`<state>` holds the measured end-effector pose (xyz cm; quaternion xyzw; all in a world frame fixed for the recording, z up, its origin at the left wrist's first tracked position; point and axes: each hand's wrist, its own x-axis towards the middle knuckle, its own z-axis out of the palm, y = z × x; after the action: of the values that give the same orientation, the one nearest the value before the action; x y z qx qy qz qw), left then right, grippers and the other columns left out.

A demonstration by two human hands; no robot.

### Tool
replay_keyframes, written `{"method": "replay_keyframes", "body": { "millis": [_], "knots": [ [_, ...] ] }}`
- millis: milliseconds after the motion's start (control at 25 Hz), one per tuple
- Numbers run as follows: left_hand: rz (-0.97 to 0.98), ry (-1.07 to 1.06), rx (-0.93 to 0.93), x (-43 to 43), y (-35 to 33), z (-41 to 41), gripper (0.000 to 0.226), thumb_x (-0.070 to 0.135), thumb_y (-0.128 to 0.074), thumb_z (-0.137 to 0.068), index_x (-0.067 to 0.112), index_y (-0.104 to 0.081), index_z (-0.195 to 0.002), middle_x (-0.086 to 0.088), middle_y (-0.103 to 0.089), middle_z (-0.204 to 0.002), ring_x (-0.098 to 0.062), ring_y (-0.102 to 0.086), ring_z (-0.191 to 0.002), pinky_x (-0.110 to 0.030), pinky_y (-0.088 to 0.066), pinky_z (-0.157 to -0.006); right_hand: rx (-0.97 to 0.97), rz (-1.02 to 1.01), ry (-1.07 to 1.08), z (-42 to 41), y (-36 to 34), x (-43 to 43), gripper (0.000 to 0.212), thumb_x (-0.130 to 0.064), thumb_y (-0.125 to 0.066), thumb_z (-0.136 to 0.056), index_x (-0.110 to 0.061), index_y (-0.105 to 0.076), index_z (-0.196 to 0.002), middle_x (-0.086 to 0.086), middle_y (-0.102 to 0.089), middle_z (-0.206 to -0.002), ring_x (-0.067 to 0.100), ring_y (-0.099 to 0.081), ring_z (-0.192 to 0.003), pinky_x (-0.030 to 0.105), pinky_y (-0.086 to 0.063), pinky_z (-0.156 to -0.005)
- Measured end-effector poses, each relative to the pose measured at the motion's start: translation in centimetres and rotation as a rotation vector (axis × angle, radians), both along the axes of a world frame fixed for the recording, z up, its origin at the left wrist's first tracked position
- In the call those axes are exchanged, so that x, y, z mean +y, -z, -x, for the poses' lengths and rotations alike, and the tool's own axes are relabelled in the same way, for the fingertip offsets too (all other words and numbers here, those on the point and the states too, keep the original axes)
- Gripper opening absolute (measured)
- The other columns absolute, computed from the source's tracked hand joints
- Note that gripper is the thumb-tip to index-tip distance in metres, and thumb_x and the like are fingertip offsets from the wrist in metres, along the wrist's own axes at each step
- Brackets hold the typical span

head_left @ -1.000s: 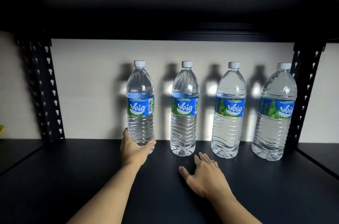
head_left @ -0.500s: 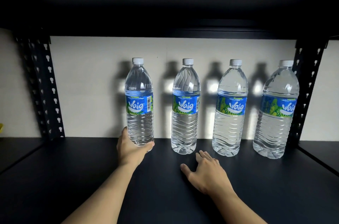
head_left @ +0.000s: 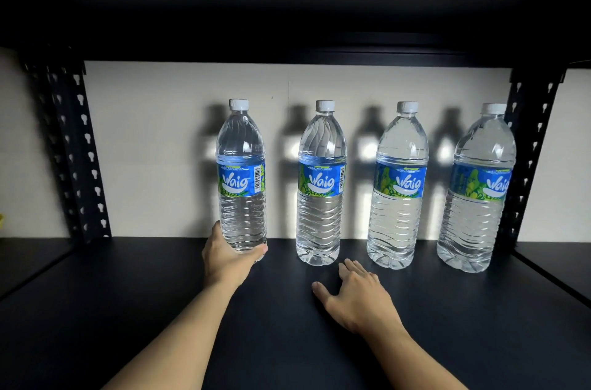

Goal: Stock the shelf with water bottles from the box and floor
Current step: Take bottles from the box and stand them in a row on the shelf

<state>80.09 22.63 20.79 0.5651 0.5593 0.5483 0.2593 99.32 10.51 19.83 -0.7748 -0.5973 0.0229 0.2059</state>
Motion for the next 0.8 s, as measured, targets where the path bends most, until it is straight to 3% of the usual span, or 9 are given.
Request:
{"method": "replay_keyframes", "body": {
  "millis": [440, 600, 640, 720, 800],
  "knots": [
    [0.019, 0.015, 0.014, -0.7, -0.5, -0.1, 0.060, 0.023, -0.091, -0.056, 0.020, -0.059, -0.107, 0.002, -0.069, -0.100, -0.015, -0.061, -0.086, -0.021, -0.041, -0.074, -0.003, 0.025, -0.002, -0.1, 0.1, 0.2, 0.081, -0.065, -0.041, -0.092, -0.012, -0.035, -0.152, 0.002, -0.024, -0.164, 0.016, -0.013, -0.153, 0.034, -0.013, -0.124],
    [0.108, 0.040, 0.018, -1.2, -0.8, 0.3, 0.075, 0.028, -0.093, -0.055, 0.020, -0.054, -0.119, 0.002, -0.068, -0.110, -0.022, -0.065, -0.105, -0.027, -0.048, -0.080, 0.004, 0.026, 0.000, 0.0, 0.0, 0.0, 0.081, -0.065, -0.041, -0.091, -0.010, -0.037, -0.151, 0.003, -0.025, -0.163, 0.016, -0.015, -0.153, 0.034, -0.014, -0.124],
    [0.154, 0.053, 0.046, -1.5, -0.8, 0.6, 0.094, 0.030, -0.094, -0.054, 0.018, -0.046, -0.134, -0.001, -0.064, -0.124, -0.024, -0.060, -0.119, -0.033, -0.050, -0.092, 0.012, 0.024, -0.002, 0.1, 0.0, -0.1, 0.080, -0.065, -0.041, -0.091, -0.010, -0.038, -0.150, 0.003, -0.026, -0.163, 0.016, -0.015, -0.153, 0.034, -0.014, -0.124],
    [0.262, 0.080, 0.099, -2.8, -0.9, 1.5, 0.130, 0.027, -0.094, -0.057, 0.013, -0.011, -0.157, -0.008, -0.038, -0.155, -0.026, -0.037, -0.143, -0.038, -0.035, -0.114, 0.027, 0.036, 0.004, 0.4, -0.3, -0.5, 0.078, -0.065, -0.043, -0.091, -0.010, -0.042, -0.147, 0.004, -0.028, -0.162, 0.017, -0.018, -0.152, 0.034, -0.016, -0.123],
    [0.305, 0.111, 0.132, -4.9, -0.8, 2.6, 0.130, 0.022, -0.089, -0.068, 0.013, 0.004, -0.158, -0.007, -0.021, -0.163, -0.025, -0.023, -0.149, -0.037, -0.025, -0.119, 0.010, 0.055, 0.027, 0.8, -1.0, -1.1, 0.071, -0.063, -0.044, -0.091, -0.011, -0.052, -0.138, 0.006, -0.040, -0.156, 0.020, -0.030, -0.147, 0.034, -0.023, -0.119]
  ]
}}
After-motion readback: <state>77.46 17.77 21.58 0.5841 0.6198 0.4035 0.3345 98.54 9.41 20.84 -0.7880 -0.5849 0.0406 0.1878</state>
